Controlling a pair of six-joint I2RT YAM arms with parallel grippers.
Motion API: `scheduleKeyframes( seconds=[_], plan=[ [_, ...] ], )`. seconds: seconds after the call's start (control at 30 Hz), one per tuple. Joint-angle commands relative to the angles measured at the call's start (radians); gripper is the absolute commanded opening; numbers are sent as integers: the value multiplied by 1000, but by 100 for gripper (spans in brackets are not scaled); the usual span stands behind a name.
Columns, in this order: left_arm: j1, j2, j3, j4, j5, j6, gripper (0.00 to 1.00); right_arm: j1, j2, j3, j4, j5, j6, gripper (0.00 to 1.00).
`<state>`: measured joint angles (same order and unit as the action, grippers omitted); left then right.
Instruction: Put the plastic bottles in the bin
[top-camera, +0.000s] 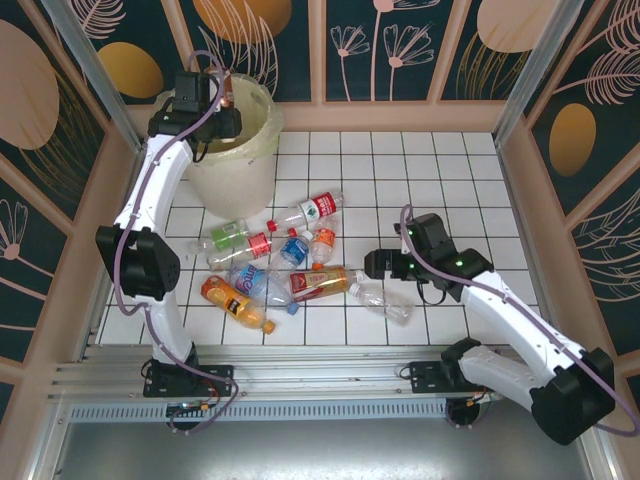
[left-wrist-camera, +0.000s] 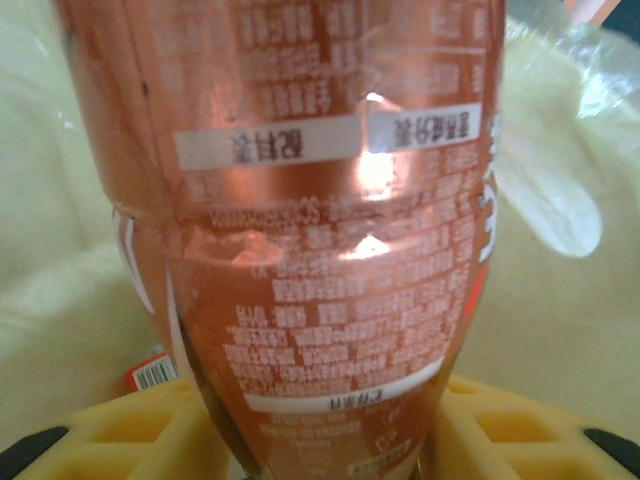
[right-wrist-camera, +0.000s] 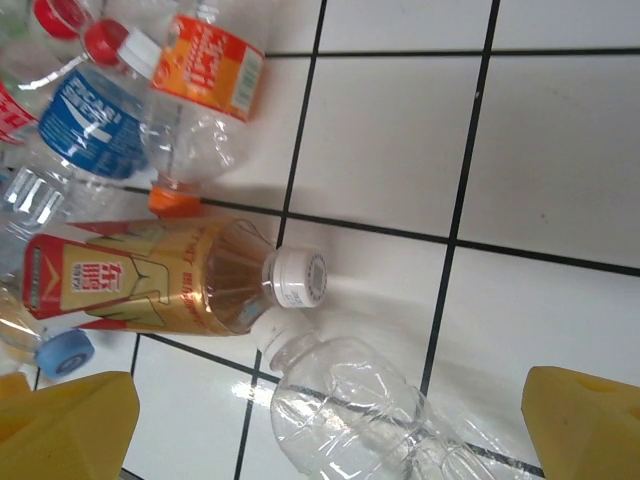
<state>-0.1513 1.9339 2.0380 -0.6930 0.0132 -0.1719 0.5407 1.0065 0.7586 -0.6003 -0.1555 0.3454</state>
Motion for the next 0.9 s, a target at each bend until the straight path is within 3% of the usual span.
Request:
scheduleKeyframes(
  seconds=[0.0,0.23,0.47,0.87],
  plan=[
    [7,-3,22,-27,-15,9,53,51,40,34,-33,25,-19,99],
    [8,-42,21,-13,9,-6,72,163,162,28,-52,123,22,99],
    [7,-143,-41,63,51,-41,79,218,229,19,-75,166,53,97],
    [-29,-411,-280,285,371,-91,85,319,380,19,-103,227,81,91]
  ],
)
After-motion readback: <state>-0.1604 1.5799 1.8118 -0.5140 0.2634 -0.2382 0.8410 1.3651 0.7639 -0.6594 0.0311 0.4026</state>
